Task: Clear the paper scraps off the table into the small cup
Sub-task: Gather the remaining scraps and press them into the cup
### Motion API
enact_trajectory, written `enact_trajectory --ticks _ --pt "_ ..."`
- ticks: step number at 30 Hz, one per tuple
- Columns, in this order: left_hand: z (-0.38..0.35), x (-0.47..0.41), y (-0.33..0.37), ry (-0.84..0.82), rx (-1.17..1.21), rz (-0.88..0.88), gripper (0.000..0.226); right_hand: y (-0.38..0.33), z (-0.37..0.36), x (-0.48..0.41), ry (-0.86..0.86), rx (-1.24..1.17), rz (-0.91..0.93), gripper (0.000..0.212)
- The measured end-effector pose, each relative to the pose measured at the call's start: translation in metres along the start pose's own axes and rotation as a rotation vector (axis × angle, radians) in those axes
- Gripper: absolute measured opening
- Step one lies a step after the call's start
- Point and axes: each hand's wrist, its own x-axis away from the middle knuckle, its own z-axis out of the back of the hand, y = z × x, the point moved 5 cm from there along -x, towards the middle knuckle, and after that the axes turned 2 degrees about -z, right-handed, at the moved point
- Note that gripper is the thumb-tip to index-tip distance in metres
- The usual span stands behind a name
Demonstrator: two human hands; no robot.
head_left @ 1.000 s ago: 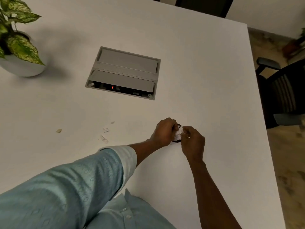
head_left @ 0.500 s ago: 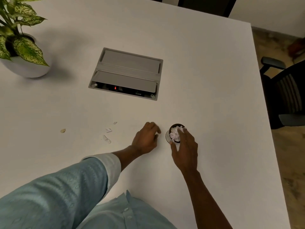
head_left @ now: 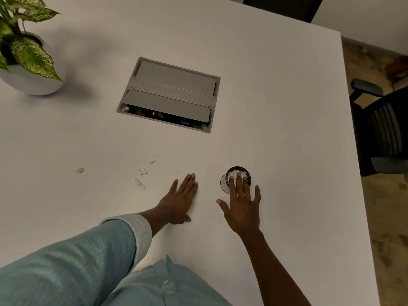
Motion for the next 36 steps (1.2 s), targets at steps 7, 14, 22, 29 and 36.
enact_trajectory --ticks 7,14,22,29,36 --pt "0.000 -0.001 -0.002 -0.041 -0.018 0.008 0.135 -0.003 0.007 -0.011 -0.100 -0.010 -0.026 0.073" --pt "0.004 0.001 -0.006 -0.047 0.000 0.011 0.132 -0.005 0.025 0.003 0.191 -0.158 -0.060 0.053" --pt "0.007 0.012 -0.020 -0.012 0.046 -0.012 0.106 -0.008 0.009 -0.001 0.158 -0.076 -0.062 0.058" --pt "-0.006 0.041 -0.043 0.027 0.137 0.031 0.092 -0.017 0.023 0.001 0.424 -0.080 -0.078 0.038" --pt "-0.005 0.077 -0.072 0.161 0.396 0.148 0.043 -0.093 0.032 -0.009 0.388 -0.365 0.258 0.016"
